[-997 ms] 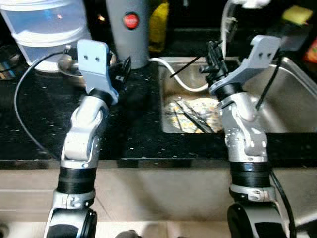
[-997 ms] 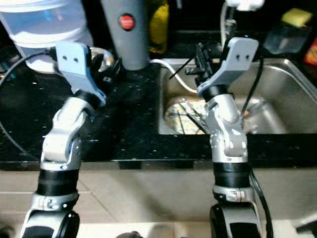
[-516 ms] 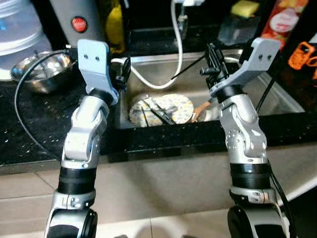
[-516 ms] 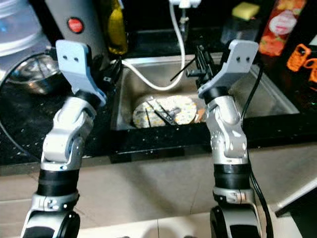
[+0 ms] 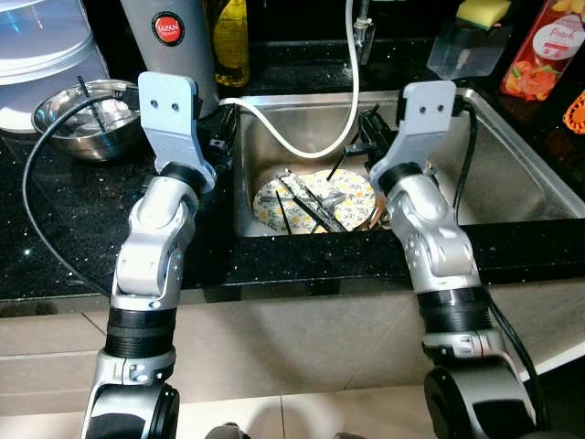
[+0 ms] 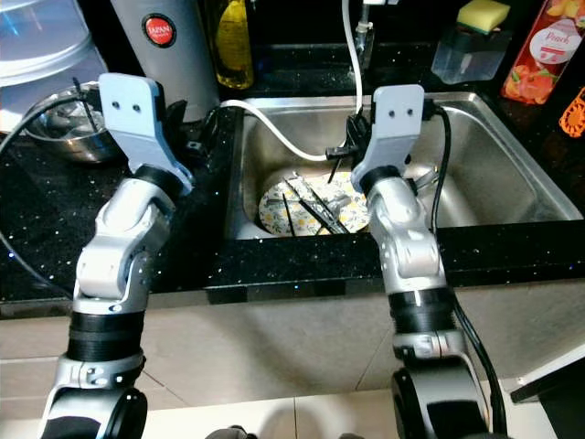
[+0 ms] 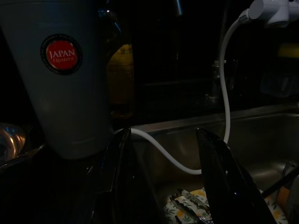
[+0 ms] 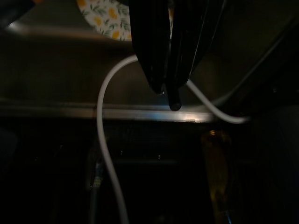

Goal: Kitchen organization

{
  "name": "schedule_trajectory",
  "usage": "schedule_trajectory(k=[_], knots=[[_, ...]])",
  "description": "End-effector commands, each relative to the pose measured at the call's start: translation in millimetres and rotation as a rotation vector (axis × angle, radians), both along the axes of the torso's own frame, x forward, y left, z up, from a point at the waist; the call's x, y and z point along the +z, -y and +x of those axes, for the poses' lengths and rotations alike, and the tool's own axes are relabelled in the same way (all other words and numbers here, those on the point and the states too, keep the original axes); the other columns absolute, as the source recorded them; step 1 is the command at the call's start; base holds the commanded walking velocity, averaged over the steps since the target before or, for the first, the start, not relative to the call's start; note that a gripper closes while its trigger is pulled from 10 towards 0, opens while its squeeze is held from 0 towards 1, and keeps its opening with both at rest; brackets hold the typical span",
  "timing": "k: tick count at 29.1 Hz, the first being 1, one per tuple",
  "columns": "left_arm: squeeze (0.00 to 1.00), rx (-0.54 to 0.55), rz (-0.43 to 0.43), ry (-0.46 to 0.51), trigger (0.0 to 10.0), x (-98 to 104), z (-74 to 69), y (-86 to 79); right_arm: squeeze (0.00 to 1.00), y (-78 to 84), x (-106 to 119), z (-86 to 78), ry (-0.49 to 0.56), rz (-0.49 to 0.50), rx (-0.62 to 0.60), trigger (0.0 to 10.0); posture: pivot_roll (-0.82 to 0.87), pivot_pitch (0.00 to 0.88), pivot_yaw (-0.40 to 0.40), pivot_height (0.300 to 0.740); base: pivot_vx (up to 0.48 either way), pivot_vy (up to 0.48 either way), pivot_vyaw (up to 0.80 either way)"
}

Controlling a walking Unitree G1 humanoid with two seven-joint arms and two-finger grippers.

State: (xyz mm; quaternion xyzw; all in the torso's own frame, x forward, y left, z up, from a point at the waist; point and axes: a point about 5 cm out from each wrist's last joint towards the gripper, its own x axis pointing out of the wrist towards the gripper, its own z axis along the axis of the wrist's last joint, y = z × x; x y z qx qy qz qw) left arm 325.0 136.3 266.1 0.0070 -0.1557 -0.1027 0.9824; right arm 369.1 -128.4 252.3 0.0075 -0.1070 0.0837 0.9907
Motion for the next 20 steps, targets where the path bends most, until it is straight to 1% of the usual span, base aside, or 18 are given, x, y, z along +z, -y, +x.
schedule_trajectory(k=[1,3,4,5,12,17,18,19,20], knots=[[0.0,0.0,-0.001,0.003,10.0,2,-4.0,-2.3,0.0,6.6,-3,8.7,-0.068,-0.009,-0.034,10.0,0.11,0.084,0.0,0.74,0.0,0.0,0.0],[0.0,0.002,0.0,0.004,10.0,3,-4.6,-3.0,0.0,7.6,-3,11.0,-0.086,-0.003,-0.04,10.0,0.11,0.084,0.0,0.74,0.0,0.0,0.0],[0.0,0.006,0.001,0.005,10.0,4,-5.8,-4.3,0.0,8.8,-4,14.2,-0.11,-0.007,-0.042,10.0,0.12,0.096,-0.01,0.74,0.0,0.0,0.0],[0.0,0.017,0.006,0.008,10.0,6,-9.4,-7.7,0.0,11.7,-4,20.2,-0.159,-0.012,-0.047,10.0,0.14,0.111,-0.021,0.74,0.0,0.0,0.0],[0.0,0.032,0.012,0.01,10.0,7,-18.8,-13.3,0.0,15.6,-1,26.5,-0.189,-0.002,-0.043,10.0,0.16,0.129,-0.042,0.74,0.0,0.0,0.0],[0.0,0.047,0.019,0.011,10.0,9,-29.7,-15.8,0.0,23.4,-3,35.3,-0.258,0.093,-0.107,10.0,0.2,0.153,-0.068,0.74,0.0,0.0,0.0],[0.0,0.052,0.023,0.009,10.0,8,-31.2,-16.8,0.0,20.1,-5,36.3,-0.276,0.114,-0.098,10.0,0.21,0.156,-0.072,0.74,0.0,0.0,0.0],[0.0,0.061,0.026,0.003,10.0,7,-33.4,-18.3,0.0,12.5,-7,37.8,-0.292,0.114,-0.07,10.0,0.21,0.161,-0.079,0.74,0.0,0.0,0.0],[0.0,0.061,0.026,0.003,10.0,7,-33.4,-18.3,0.0,12.5,-7,37.8,-0.292,0.114,-0.07,10.0,0.21,0.161,-0.079,0.74,0.0,0.0,0.0]])
